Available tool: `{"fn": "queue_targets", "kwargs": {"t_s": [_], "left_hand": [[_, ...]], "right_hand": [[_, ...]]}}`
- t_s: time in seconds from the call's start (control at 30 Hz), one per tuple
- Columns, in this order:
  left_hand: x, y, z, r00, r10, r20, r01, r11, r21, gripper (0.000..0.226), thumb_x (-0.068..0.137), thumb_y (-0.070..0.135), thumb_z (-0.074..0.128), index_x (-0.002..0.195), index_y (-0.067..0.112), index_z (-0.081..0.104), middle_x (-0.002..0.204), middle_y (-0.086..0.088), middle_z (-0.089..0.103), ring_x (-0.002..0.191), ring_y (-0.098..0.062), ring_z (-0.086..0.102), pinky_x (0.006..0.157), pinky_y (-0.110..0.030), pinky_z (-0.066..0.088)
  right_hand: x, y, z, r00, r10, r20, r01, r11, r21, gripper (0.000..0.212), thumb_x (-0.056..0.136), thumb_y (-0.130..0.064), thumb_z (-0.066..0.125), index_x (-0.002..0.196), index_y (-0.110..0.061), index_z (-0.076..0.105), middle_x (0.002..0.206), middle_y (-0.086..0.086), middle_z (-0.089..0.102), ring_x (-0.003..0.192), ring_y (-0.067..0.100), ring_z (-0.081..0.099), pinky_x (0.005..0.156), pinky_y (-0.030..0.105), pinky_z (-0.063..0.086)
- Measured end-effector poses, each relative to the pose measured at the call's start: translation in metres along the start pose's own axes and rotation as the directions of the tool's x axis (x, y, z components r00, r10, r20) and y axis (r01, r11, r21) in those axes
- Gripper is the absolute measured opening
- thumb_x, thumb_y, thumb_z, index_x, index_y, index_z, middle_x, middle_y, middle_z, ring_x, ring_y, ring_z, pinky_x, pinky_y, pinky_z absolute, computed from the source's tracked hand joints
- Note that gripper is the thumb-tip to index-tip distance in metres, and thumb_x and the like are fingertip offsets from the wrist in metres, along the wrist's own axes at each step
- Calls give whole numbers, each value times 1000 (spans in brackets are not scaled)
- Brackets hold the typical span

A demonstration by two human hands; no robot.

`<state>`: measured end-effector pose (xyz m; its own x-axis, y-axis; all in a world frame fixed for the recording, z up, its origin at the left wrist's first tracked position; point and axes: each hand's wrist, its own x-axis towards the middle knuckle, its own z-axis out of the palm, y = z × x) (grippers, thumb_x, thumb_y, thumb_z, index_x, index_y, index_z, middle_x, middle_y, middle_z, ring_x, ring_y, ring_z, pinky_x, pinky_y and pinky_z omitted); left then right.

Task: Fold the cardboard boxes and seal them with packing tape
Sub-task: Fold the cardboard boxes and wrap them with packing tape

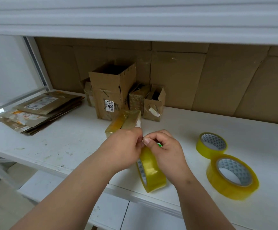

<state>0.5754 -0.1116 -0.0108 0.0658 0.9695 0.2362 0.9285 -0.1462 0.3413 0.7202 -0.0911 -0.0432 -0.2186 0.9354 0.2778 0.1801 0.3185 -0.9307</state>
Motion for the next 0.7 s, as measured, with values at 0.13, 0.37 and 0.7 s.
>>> {"fn": "queue_targets", "kwargs": {"t_s": [0.13,0.37,0.7], "left_hand": [[-4,-3,0,998,-41,-53,37,997,-65,20,95,26,57,79,26,47,74,5,56,72,-17,52,62,-34,42],[-6,-17,-11,946,-256,-197,208,950,-234,20,94,26,61,77,23,51,71,-2,64,62,-23,66,61,-43,55],[-15,-36,-22,861,-452,-235,300,823,-482,19,94,21,63,75,20,57,74,-2,70,76,-28,68,71,-50,57]], "right_hand": [[-4,5,-6,996,91,-8,-88,984,158,31,92,-19,68,115,-38,62,105,-8,66,97,-2,62,88,16,47],[-12,23,-28,873,107,476,-260,928,267,51,64,-42,71,98,-4,68,87,3,69,86,16,63,79,26,47],[-2,9,-30,879,32,476,-150,966,212,30,78,-41,69,83,-12,62,76,0,58,76,14,51,74,29,38]]}}
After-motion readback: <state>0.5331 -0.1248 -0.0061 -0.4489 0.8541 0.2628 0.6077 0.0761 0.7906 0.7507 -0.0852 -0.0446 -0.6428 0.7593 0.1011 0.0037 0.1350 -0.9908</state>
